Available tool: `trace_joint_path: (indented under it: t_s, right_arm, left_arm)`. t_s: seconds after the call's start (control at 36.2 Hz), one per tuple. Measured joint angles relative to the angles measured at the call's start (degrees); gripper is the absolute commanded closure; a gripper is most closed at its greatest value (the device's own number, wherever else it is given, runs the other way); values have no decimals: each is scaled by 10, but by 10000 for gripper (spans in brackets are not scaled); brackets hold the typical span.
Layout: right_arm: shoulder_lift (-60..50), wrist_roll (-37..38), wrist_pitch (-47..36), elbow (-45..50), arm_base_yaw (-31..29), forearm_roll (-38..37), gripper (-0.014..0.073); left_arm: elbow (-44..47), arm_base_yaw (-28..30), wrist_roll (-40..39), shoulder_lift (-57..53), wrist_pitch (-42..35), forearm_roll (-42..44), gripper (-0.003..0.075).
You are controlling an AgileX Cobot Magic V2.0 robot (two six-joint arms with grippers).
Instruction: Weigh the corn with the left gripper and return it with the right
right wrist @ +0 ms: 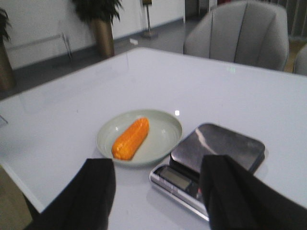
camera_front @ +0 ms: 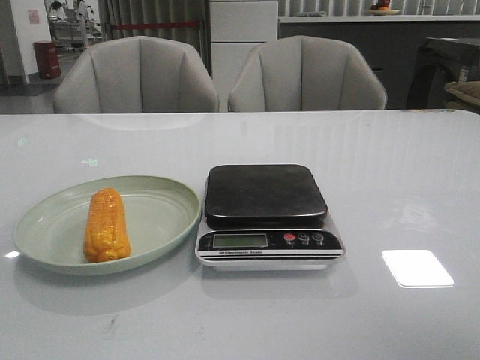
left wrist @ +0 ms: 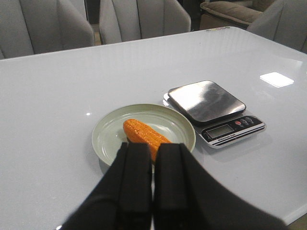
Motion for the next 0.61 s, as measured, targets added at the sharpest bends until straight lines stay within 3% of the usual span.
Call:
trace_joint_path:
  t_s: [0.17, 0.25, 0.3, 0.39, 0.61]
  right_arm:
    - [-42, 0, -56, 28, 0, 0, 130]
    - [-42, 0, -56, 36, 0, 0, 288]
    - [-42, 0, -49, 43, 0, -2, 468]
    - [-42, 0, -40, 50, 0, -6, 426]
    - [-42, 0, -39, 52, 0, -6, 424]
  left_arm:
    - [0, 0, 0, 0, 0, 0, 599]
    - [0, 0, 0, 0, 0, 0, 599]
    - [0, 0, 0, 0, 0, 0, 599]
    - [0, 0, 0, 0, 0, 0, 599]
    - [0, 0, 0, 0, 0, 0, 599]
